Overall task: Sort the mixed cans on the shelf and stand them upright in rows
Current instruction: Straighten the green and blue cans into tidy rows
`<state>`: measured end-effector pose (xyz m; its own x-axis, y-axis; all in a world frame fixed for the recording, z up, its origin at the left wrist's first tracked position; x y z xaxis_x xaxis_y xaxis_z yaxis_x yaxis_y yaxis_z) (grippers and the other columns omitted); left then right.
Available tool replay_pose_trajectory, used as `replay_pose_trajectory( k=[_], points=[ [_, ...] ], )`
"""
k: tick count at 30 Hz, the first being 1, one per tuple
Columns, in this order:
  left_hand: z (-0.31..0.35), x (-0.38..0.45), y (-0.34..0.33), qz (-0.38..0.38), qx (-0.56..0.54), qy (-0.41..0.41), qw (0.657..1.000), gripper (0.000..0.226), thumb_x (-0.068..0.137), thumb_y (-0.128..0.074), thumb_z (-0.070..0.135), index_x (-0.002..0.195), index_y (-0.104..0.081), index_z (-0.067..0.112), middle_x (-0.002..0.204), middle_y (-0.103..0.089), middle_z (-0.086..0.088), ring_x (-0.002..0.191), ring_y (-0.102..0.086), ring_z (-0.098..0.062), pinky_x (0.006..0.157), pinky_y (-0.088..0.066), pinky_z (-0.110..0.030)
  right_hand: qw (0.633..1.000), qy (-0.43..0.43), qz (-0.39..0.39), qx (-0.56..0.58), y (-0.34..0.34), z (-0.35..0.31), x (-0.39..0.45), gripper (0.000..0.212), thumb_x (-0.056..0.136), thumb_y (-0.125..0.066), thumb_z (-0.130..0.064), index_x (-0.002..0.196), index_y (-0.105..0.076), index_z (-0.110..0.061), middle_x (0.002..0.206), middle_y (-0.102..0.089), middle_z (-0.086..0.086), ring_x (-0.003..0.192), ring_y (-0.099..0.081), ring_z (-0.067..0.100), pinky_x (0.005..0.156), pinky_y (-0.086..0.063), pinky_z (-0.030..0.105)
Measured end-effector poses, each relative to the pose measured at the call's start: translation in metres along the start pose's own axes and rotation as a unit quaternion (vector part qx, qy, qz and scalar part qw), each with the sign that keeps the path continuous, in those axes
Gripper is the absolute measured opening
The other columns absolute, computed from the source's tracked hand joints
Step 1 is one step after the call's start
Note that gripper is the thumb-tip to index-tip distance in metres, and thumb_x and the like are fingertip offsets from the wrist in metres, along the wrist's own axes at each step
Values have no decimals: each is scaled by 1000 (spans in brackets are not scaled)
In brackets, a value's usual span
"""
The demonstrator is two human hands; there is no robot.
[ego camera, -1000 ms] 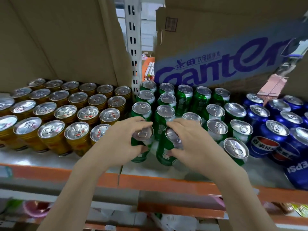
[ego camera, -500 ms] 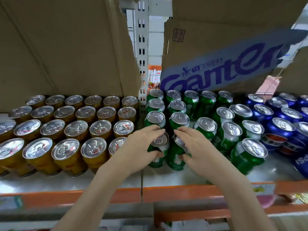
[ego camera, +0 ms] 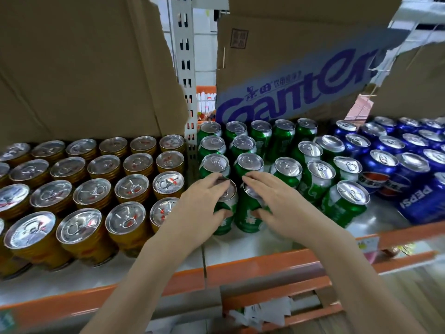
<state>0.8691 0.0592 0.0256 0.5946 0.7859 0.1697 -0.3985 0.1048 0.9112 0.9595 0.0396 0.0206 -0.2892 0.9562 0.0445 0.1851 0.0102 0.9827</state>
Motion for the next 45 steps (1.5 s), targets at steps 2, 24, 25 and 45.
replay_pose_trajectory(
  k=[2,24,25,45],
  points=[
    [-2,1,-1,-1,14,6,1000,62,87,-62,27,143,-37,18,150,-28,4,135,-28,-16,107,-21,-21,1000,-1,4,-2,0,1,-1,69,92,-53,-17,148,-15,-18,154,-15,-6,141,-8,8,97,10,2],
    [95,118,-54,-154,116,-61,979,83,81,-64,50,145,-26,14,138,-35,-4,125,-35,-21,104,-34,-34,989,-138,2,-44,51,145,-23,56,79,-65,-45,124,-45,-19,118,-45,-1,113,-43,20,87,-42,34],
    [93,121,-60,-167,135,-52,975,82,79,-65,52,142,-30,13,134,-38,-5,122,-37,-22,101,-37,-36,990,-130,-8,-44,48,147,-20,52,78,-66,-44,119,-48,-19,114,-46,-2,111,-44,20,86,-42,34],
    [78,164,-17,-99,156,12,983,73,80,-68,43,139,-38,13,132,-40,-4,121,-42,-25,100,-38,-38,994,20,42,101,109,141,-7,61,69,-74,-45,124,-55,-28,115,-50,-10,103,-46,5,80,-32,11]
  ],
)
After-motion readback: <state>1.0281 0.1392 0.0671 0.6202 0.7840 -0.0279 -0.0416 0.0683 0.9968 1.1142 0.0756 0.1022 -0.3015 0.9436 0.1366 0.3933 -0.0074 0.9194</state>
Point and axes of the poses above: each hand's wrist, its own x-axis towards the middle knuckle, its own y-axis out of the back of the hand, z = x × y, the point moved 10 cm from there along x, towards the middle knuckle
